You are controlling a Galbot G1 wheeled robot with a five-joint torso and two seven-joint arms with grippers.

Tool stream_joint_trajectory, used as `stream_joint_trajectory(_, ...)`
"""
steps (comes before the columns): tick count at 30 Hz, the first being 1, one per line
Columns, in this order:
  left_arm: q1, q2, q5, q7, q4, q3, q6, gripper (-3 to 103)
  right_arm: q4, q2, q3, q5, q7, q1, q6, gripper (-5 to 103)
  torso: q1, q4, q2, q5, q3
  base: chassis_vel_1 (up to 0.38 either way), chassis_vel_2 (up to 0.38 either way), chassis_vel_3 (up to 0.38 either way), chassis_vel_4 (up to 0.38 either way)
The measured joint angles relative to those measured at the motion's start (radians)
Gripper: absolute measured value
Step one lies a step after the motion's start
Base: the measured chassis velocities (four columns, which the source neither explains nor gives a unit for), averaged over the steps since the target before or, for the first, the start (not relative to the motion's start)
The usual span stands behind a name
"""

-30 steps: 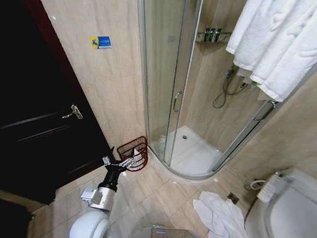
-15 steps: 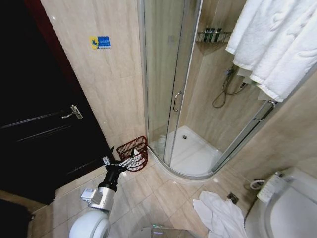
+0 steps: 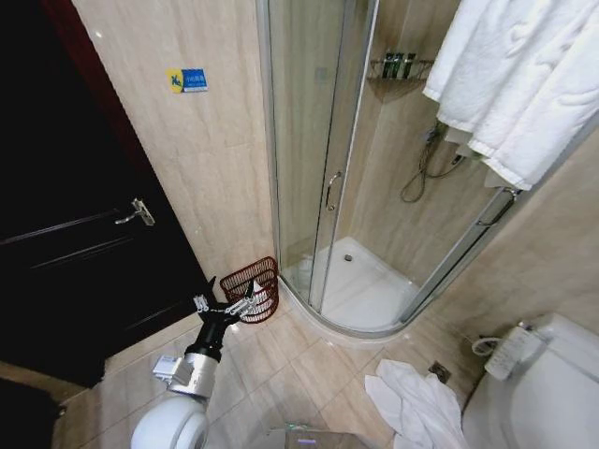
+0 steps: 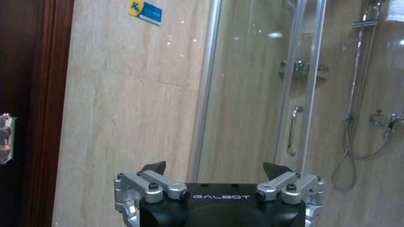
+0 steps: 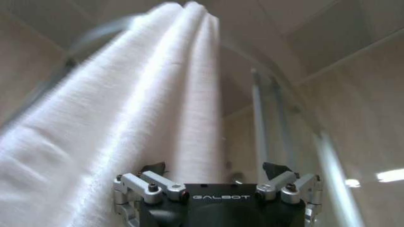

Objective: Discard the used towel into the hamper.

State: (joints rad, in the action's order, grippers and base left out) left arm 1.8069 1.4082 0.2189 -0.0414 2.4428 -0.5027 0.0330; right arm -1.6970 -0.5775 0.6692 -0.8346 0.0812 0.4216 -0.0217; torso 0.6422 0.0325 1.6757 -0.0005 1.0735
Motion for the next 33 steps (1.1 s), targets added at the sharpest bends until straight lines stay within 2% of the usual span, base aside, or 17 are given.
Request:
stream_joint_trajectory(2,0.0,0.0,0.0,0.0,0.0,0.0,0.0,100,-0.028,-0.028,-0.062,0.001,0.035,-0.11,0.053,100,0.0,-0.0005,0.0,0.0001,0.0,0.0,0.0,0.0,0.0)
stream_joint_trajectory(3,0.0,0.0,0.0,0.0,0.0,0.0,0.0,100,-0.028,-0.028,-0.062,0.001,0.035,-0.11,0.053,100,0.0,-0.0005,0.0,0.0001,0.0,0.0,0.0,0.0,0.0)
stream_joint_trajectory(5,0.0,0.0,0.0,0.0,0.0,0.0,0.0,100,-0.03,-0.021,-0.136,-0.025,0.063,-0.245,0.107,100,0.0,-0.0015,0.0,-0.0003,0.0,0.0,0.0,0.0,0.0)
stream_joint_trajectory(7,0.0,0.0,0.0,0.0,0.0,0.0,0.0,100,-0.024,-0.018,-0.158,-0.034,0.068,-0.279,0.118,100,0.0,-0.0017,0.0,-0.0003,0.0,0.0,0.0,0.0,0.0)
stream_joint_trajectory(9,0.0,0.0,0.0,0.0,0.0,0.0,0.0,100,0.006,-0.007,-0.252,-0.096,0.087,-0.428,0.157,102,0.0,-0.0016,0.0,0.0006,0.0,0.0,0.0,0.0,0.0)
stream_joint_trajectory(10,0.0,0.0,0.0,0.0,0.0,0.0,0.0,100,0.014,-0.005,-0.284,-0.13,0.097,-0.482,0.172,99,0.0,-0.0017,0.0,0.0004,0.0,0.0,0.0,0.0,0.0)
stream_joint_trajectory(12,0.0,0.0,0.0,0.0,0.0,0.0,0.0,100,0.016,-0.005,-0.297,-0.144,0.101,-0.501,0.177,99,0.0,-0.0018,0.0,0.0004,0.0,0.0,0.0,0.0,0.0)
stream_joint_trajectory(15,0.0,0.0,0.0,0.0,0.0,0.0,0.0,100,0.015,-0.007,-0.412,-0.294,0.171,-0.665,0.234,89,0.0,-0.0014,0.0,0.0005,0.0,0.0,0.0,0.0,0.0)
stream_joint_trajectory(16,0.0,0.0,0.0,0.0,0.0,0.0,0.0,100,0.015,-0.007,-0.412,-0.294,0.171,-0.665,0.234,89,0.0,-0.0014,0.0,0.0005,0.0,0.0,0.0,0.0,0.0)
stream_joint_trajectory(17,0.0,0.0,0.0,0.0,0.0,0.0,0.0,100,0.015,-0.011,-0.454,-0.338,0.197,-0.72,0.252,86,0.0,-0.0014,0.0,0.0003,0.0,0.0,0.0,0.0,0.0)
stream_joint_trajectory(19,0.0,0.0,0.0,0.0,0.0,0.0,0.0,100,0.026,-0.02,-0.507,-0.362,0.219,-0.785,0.267,84,0.0,-0.0012,0.0,0.0001,0.0,0.0,0.0,0.0,0.0)
stream_joint_trajectory(20,0.0,0.0,0.0,0.0,0.0,0.0,0.0,100,0.056,-0.032,-0.559,-0.352,0.228,-0.851,0.275,82,0.0,-0.0013,0.0,0.0006,0.0,0.0,0.0,0.0,0.0)
stream_joint_trajectory(21,0.0,0.0,0.0,0.0,0.0,0.0,0.0,100,0.056,-0.032,-0.559,-0.352,0.228,-0.851,0.275,82,0.0,-0.0013,0.0,0.0006,0.0,0.0,0.0,0.0,0.0)
stream_joint_trajectory(25,0.0,0.0,0.0,0.0,0.0,0.0,0.0,100,0.192,-0.085,-0.705,-0.228,0.233,-1.029,0.288,77,0.0,-0.0013,0.0,0.0005,0.0,0.0,0.0,0.0,0.0)
stream_joint_trajectory(26,0.0,0.0,0.0,0.0,0.0,0.0,0.0,100,0.192,-0.085,-0.705,-0.228,0.233,-1.029,0.288,77,0.0,-0.0013,0.0,0.0005,0.0,0.0,0.0,0.0,0.0)
stream_joint_trajectory(30,0.0,0.0,0.0,0.0,0.0,0.0,0.0,100,0.321,-0.138,-0.792,-0.037,0.212,-1.135,0.302,76,0.0,-0.0012,0.0,0.0004,0.0,0.0,0.0,0.0,0.0)
stream_joint_trajectory(33,0.0,0.0,0.0,0.0,0.0,0.0,0.0,100,0.36,-0.152,-0.806,0.015,0.205,-1.158,0.307,76,0.0,-0.0012,0.0,0.0004,0.0,0.0,0.0,0.0,0.0)
